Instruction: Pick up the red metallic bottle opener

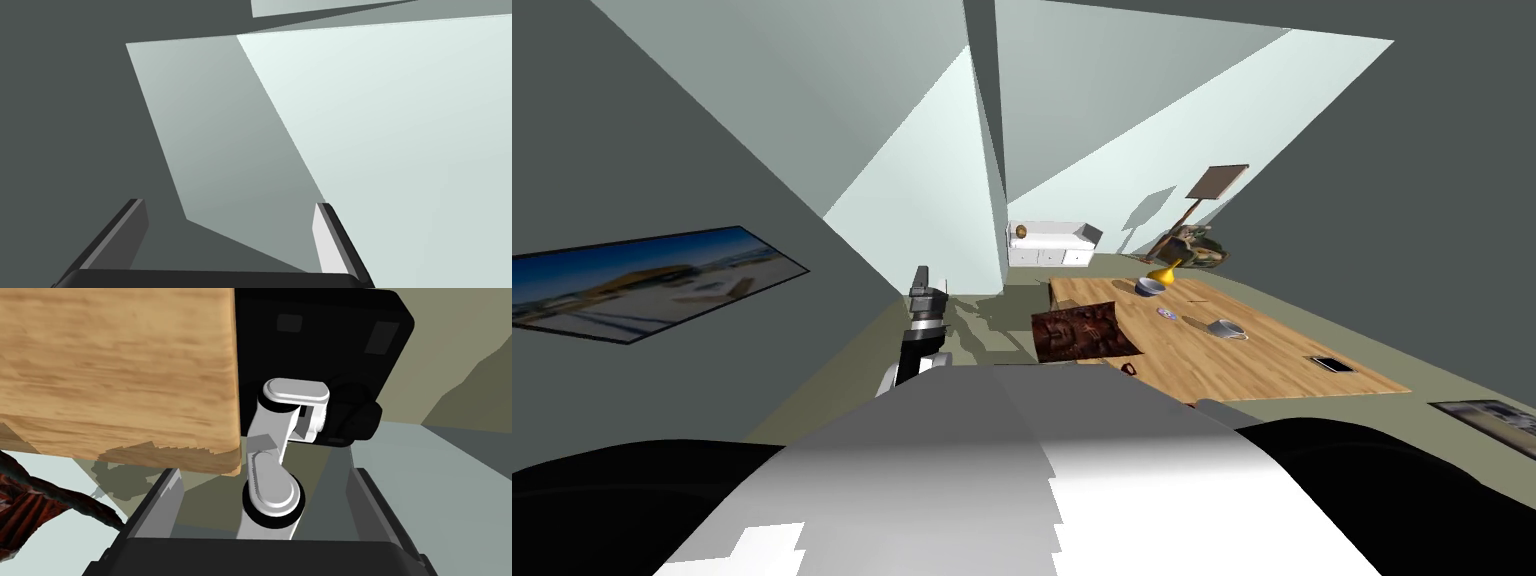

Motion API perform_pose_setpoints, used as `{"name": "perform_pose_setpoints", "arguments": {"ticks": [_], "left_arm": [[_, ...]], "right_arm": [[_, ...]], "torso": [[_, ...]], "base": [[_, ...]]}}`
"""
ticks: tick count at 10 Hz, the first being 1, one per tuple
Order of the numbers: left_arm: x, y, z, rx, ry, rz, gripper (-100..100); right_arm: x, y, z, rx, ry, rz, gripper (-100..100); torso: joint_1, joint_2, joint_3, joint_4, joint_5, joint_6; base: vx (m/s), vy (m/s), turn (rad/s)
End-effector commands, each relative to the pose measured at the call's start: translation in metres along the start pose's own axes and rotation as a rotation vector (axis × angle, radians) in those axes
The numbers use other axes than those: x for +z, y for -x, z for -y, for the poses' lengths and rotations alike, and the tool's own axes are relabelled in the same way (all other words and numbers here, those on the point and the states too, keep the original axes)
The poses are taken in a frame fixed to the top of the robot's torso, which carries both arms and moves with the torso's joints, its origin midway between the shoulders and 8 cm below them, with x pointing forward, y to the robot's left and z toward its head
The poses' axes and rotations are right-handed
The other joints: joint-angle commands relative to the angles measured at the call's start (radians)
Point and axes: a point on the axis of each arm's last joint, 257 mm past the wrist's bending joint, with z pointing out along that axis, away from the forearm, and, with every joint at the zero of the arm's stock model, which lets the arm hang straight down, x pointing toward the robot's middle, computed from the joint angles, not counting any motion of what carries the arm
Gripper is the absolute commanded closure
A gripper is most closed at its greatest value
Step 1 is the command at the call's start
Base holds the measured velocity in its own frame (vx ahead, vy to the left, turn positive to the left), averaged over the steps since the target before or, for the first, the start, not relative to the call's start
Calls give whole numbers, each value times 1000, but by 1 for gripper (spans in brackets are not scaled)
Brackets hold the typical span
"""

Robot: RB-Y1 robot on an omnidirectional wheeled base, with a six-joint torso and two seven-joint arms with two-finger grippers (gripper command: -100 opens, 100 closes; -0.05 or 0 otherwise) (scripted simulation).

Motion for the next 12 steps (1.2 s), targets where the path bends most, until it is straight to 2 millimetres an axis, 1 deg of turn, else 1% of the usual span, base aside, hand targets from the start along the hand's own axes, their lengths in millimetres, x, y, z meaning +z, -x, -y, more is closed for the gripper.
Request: {"name": "perform_pose_setpoints", "arguments": {"ticks": [1,3,6,7,10,11,12], "left_arm": [[0,0,0,0,0,0,0],[0,0,0,0,0,0,0],[0,0,0,0,0,0,0],[0,0,0,0,0,0,0],[0,0,0,0,0,0,0],[0,0,0,0,0,0,0],[0,0,0,0,0,0,0]], "right_arm": [[-8,-12,-5,-31,16,-30,-100],[-24,-47,-15,-102,56,-109,-100],[-45,-85,-23,-179,98,-196,-100],[-45,-85,-23,-179,98,-196,-100],[-62,-112,-28,-227,128,-257,-100],[-59,-107,-28,-215,121,-243,-100],[-59,-108,-28,-219,123,-246,0]], "torso": [[0,0,0,0,0,0],[-1,2,1,0,0,0],[0,0,0,0,0,0],[-1,0,0,0,0,0],[-3,9,5,2,-1,0],[-4,9,5,2,-1,0],[-4,12,7,2,-1,-1]], "base": [[217,28,-71],[262,28,-89],[260,40,-131],[140,11,-18],[123,6,-89],[66,2,-27],[11,1,7]]}}
